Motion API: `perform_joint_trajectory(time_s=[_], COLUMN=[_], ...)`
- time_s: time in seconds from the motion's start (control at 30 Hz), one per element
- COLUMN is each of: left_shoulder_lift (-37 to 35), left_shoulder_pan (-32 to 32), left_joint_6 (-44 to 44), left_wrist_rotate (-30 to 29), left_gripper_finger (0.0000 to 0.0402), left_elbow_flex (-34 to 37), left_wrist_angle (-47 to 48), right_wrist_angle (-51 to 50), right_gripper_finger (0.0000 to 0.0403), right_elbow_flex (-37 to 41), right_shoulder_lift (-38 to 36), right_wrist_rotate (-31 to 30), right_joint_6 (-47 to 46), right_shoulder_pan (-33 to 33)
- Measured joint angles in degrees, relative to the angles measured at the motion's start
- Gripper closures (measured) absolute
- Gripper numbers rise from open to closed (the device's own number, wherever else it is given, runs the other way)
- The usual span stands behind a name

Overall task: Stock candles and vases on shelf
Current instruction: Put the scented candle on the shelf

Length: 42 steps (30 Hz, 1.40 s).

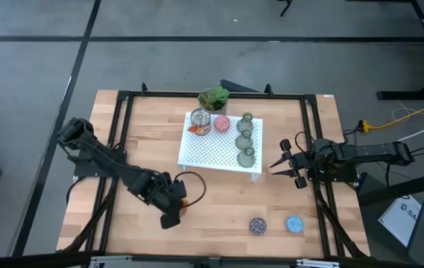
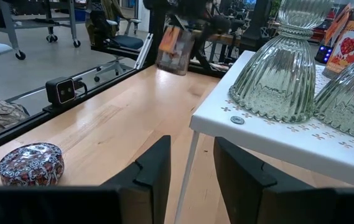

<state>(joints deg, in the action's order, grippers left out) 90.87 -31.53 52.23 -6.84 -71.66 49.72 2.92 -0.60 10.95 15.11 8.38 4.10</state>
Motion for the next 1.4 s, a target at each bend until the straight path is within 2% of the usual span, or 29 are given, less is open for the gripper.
perform_joint_trajectory(time_s=[0.27,0.63,0.8,1.1,1.4], left_shoulder_lift=[0.0,-0.1,-0.1,0.4,2.2], left_shoulder_pan=[6.0,17.5,22.1,27.3,30.4], left_joint_6=[-9.7,-22.2,-22.1,-15.0,-14.9], left_wrist_rotate=[-0.9,-4.4,-6.6,-8.1,-4.4], left_gripper_finger=[0.0047,0.0047,0.0047,0.0047,0.0047], left_elbow_flex=[-10.4,-23.5,-25.7,-25.8,-25.8], left_wrist_angle=[5.9,12.4,13.2,13.0,14.5], right_wrist_angle=[0.0,0.0,0.0,0.0,0.0], right_gripper_finger=[0.0279,0.0279,0.0279,0.0279,0.0279], right_elbow_flex=[0.0,0.0,0.0,0.0,0.0], right_shoulder_lift=[0.0,0.0,0.0,0.0,0.0], right_wrist_rotate=[0.0,0.0,0.0,0.0,0.0], right_joint_6=[0.0,0.0,0.0,0.0,0.0], right_shoulder_pan=[0.0,0.0,0.0,0.0,0.0])
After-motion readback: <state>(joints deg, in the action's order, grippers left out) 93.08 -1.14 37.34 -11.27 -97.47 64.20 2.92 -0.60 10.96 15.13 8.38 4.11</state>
